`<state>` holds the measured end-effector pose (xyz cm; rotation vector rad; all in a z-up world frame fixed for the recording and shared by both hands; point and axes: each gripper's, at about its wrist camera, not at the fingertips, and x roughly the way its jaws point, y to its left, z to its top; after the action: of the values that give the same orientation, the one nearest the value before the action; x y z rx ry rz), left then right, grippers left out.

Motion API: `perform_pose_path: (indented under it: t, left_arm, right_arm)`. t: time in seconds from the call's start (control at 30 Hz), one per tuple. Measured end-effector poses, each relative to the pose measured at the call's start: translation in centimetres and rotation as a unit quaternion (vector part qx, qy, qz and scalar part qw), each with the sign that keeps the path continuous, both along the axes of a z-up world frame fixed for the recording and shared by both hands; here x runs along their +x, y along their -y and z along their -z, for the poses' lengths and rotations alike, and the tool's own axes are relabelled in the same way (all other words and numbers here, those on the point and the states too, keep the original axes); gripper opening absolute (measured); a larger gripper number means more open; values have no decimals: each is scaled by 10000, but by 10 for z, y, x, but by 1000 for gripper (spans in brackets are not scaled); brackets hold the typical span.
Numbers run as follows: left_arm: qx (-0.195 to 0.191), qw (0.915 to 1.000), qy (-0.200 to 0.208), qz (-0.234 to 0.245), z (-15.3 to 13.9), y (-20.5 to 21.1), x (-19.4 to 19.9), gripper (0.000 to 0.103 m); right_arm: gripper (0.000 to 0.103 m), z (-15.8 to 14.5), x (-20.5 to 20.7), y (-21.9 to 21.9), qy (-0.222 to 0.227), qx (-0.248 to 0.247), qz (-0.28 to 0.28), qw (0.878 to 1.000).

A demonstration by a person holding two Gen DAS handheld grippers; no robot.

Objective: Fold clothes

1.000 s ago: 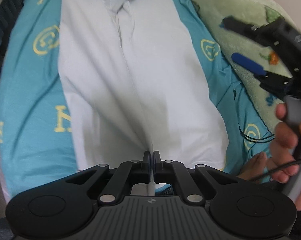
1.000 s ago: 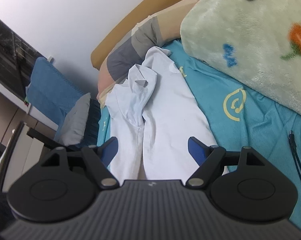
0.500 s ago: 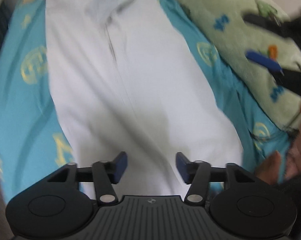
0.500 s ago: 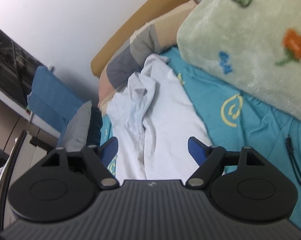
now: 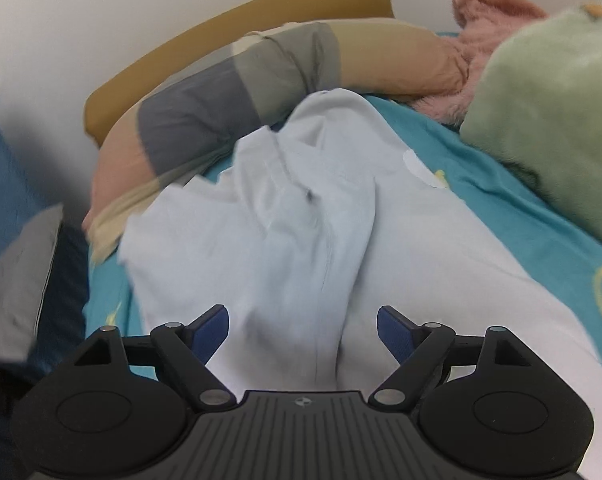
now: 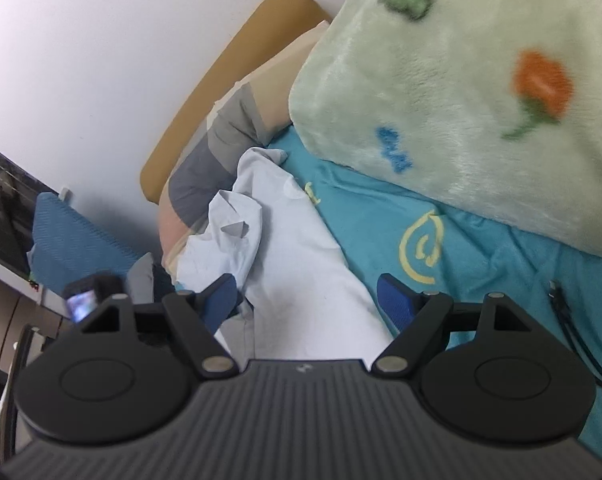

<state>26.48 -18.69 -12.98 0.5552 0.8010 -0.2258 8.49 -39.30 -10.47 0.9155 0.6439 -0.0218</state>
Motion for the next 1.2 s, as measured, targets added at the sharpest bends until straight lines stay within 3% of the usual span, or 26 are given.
perform_pose_path:
  t: [0.1, 0.13, 0.2, 0.23, 0.27, 0.37, 0.5, 0.6, 0.73, 0.8, 0.83, 0.87, 0.97, 1.1, 1.2]
  left_arm:
    - [520, 9985, 149, 72, 25, 18, 20, 78]
    - [508, 9984, 247, 70, 29, 19, 26, 74]
    - [478, 9980, 403, 64, 35, 22, 39, 52]
    - [444, 9985, 323, 51, 35, 21, 46, 25]
    - [405, 9989, 244, 34, 34, 21, 52, 9]
    - [93, 9997, 180, -102, 17, 16, 63, 7]
    - [-508, 9971, 400, -412, -25, 5, 65, 6]
    - [-879, 9928, 540, -611, -53, 6, 70, 6]
    - [-795, 9929, 580, -669, -50, 20, 78, 8]
    - [-818, 9933, 405, -705, -37, 25, 82, 20]
    - [-903, 9925, 334, -756, -32, 25, 80, 33]
    - [-1001, 9913, 282, -805, -27, 24, 77, 45]
    - [-1479, 9844, 185, -932, -22, 8, 51, 65]
    - [-1826, 9729, -444, -1348, -26, -34, 6, 69]
    - [-2213, 9526, -1066, -1792, -29, -85, -40, 76]
  right_arm:
    - [80, 7, 15, 4, 143, 227, 13, 9996]
    - [80, 11, 21, 5, 137, 264, 30, 9996]
    - [80, 20, 33, 7, 133, 290, 12, 9995]
    - [80, 24, 38, 8, 121, 278, 3, 9995]
    - [80, 27, 42, 9, 93, 245, 14, 9997]
    - [80, 37, 52, 14, 16, 177, 63, 9998]
    - [80, 31, 48, 13, 131, 207, 60, 9997]
    - [80, 23, 39, 7, 210, -138, 47, 9997]
    - [80, 20, 32, 5, 162, -361, 11, 9992]
    - [80, 21, 31, 6, 161, -315, -9, 9994]
    - [80, 22, 32, 6, 158, -321, -40, 9994]
    - [80, 23, 34, 6, 133, -334, -84, 9993]
    - [80, 28, 38, 3, 32, -320, -291, 9991]
    - [80, 30, 42, -6, -71, -492, -642, 9967]
    - [80, 29, 45, -13, -121, -675, -854, 9940]
